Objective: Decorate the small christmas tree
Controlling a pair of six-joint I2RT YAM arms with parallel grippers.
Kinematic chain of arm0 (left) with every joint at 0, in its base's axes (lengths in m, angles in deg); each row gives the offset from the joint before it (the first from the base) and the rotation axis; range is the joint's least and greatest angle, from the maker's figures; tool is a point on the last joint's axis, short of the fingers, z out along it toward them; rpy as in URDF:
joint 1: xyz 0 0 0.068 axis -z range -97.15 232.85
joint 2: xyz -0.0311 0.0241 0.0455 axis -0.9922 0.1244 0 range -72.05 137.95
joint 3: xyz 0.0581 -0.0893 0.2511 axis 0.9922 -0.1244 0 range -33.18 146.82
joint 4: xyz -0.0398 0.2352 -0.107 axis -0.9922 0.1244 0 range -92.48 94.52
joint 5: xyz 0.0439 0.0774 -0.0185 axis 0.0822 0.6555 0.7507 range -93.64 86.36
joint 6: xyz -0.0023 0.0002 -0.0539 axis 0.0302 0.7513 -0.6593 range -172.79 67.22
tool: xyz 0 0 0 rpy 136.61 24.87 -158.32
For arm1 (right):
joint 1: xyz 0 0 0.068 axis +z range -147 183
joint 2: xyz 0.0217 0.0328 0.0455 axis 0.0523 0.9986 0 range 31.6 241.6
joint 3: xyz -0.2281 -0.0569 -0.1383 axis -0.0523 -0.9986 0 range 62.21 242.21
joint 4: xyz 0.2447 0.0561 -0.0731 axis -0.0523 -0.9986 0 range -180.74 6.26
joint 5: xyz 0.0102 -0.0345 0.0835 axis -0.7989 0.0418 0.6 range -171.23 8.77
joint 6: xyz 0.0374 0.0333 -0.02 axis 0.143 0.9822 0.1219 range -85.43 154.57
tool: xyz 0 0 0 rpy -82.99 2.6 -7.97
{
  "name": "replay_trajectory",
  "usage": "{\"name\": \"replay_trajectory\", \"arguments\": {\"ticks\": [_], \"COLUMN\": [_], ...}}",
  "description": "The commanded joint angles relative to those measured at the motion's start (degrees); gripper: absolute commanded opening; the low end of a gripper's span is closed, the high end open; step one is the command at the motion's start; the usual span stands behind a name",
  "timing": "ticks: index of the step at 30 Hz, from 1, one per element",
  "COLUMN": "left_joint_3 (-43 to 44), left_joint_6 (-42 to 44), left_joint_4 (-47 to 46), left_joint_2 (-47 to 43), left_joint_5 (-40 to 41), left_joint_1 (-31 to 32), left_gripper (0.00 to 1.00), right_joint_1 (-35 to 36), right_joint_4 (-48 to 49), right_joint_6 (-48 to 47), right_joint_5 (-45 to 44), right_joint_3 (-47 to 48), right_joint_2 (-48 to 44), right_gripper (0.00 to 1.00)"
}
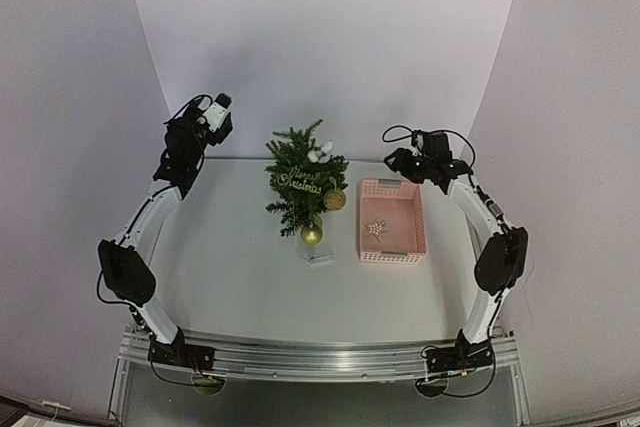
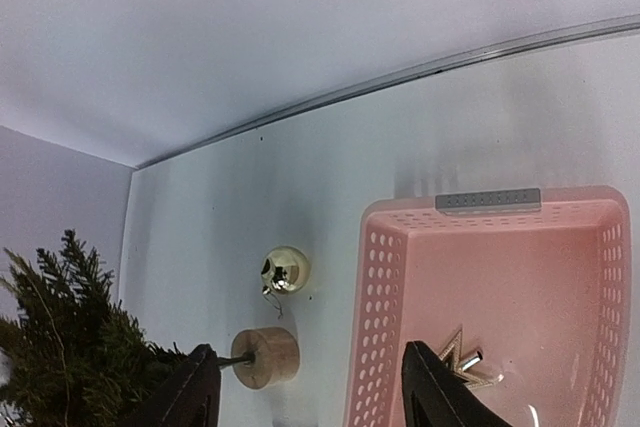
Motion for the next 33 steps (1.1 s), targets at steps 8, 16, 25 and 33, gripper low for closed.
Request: {"name": "replay_trajectory", "arguments": {"ticks": [8, 16, 25, 33], "left_joint_3": [-2.71, -11.08, -15.11, -18.19], "left_joint_6": [-39.84, -40.69, -41.25, -43.16], "left_joint_4": [20.67, 18.44, 17.81, 16.44], "left_joint_2": [4.25, 2.18, 2.47, 2.06], "left_joint_5": [-17.58, -23.18, -26.17, -25.77], "left_joint_1": [-12.59, -12.61, -12.6, -12.62], "left_gripper": [0.86, 0.86, 0.85, 0.86], "right_joint_1": [-0.49, 2.42, 2.78, 2.69], "right_joint_4": [5.11, 8.6, 8.12, 0.24], "right_joint_6": [21.36, 29.08, 26.25, 21.0], "right_joint_5": [10.44, 11.21, 7.06, 3.46], "right_joint_3": [20.54, 28.56, 17.96, 1.5], "right_joint_2": [22.8, 31.38, 25.39, 11.37], "right_gripper": [0.53, 0.54, 0.54, 0.51]}}
